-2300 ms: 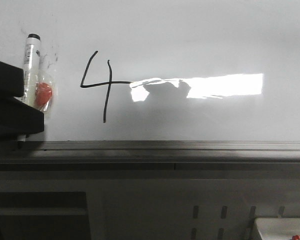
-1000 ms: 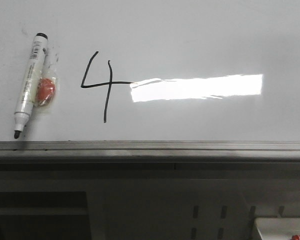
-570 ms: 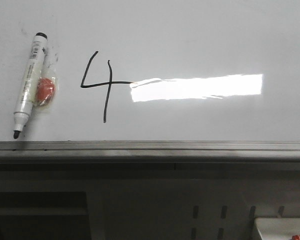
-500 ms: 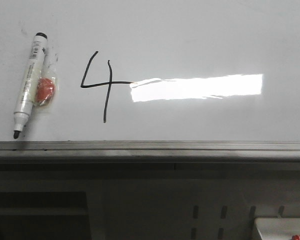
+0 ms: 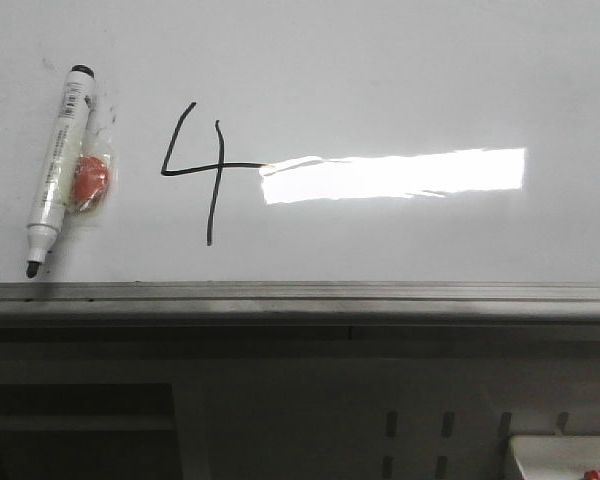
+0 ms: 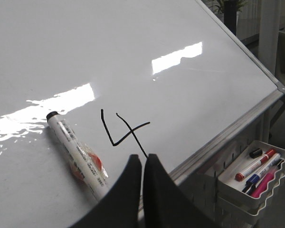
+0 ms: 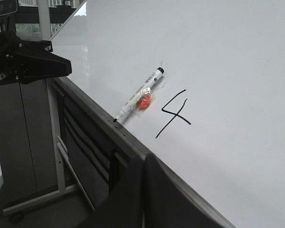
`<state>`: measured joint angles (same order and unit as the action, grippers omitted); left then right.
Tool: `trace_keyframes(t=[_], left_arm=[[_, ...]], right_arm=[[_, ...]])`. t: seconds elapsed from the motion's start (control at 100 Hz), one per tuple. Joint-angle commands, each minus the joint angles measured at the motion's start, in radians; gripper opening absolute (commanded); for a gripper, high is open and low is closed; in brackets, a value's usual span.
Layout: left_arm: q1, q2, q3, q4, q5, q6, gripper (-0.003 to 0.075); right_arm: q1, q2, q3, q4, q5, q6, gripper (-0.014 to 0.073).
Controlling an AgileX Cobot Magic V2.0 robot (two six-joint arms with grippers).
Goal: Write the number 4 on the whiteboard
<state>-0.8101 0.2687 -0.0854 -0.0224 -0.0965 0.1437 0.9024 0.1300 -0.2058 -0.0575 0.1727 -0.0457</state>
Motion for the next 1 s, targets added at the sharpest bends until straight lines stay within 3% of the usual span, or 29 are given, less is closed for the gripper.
trace_keyframes(t=[0.0, 0.3, 0.52, 0.66, 0.86, 0.99], left_arm=[[0.009, 0.005, -0.018, 0.001, -0.081, 0.002, -0.002], [0.271, -0.062, -0.018, 0.015, 0.011, 0.002, -0.002], [0.569, -0.168, -0.018, 0.015, 0.142, 0.002, -0.002], [0.719, -0.213, -0.007, 0.015, 0.155, 0.002, -0.002], [0.82, -0.263, 0.056, -0.006, 0.156, -0.014, -0.002], [0.831, -0.302, 0.126, 0.006, 0.16, -0.144, -0.002]], right_arm=[[-0.005, 0.006, -0.024, -0.01, -0.082, -0.008, -0.0064], [-0.005, 0.006, -0.024, -0.01, -0.082, -0.008, -0.0064], [-0.005, 0.006, -0.024, -0.01, -0.082, -0.008, -0.0064], [-0.005, 0.006, -0.024, -0.01, -0.082, -0.008, -0.0064], [-0.005, 0.006, -0.024, -0.01, -0.082, -0.008, -0.0064], [-0.005, 0.006, -0.024, -0.01, -0.082, -0.008, -0.0064]])
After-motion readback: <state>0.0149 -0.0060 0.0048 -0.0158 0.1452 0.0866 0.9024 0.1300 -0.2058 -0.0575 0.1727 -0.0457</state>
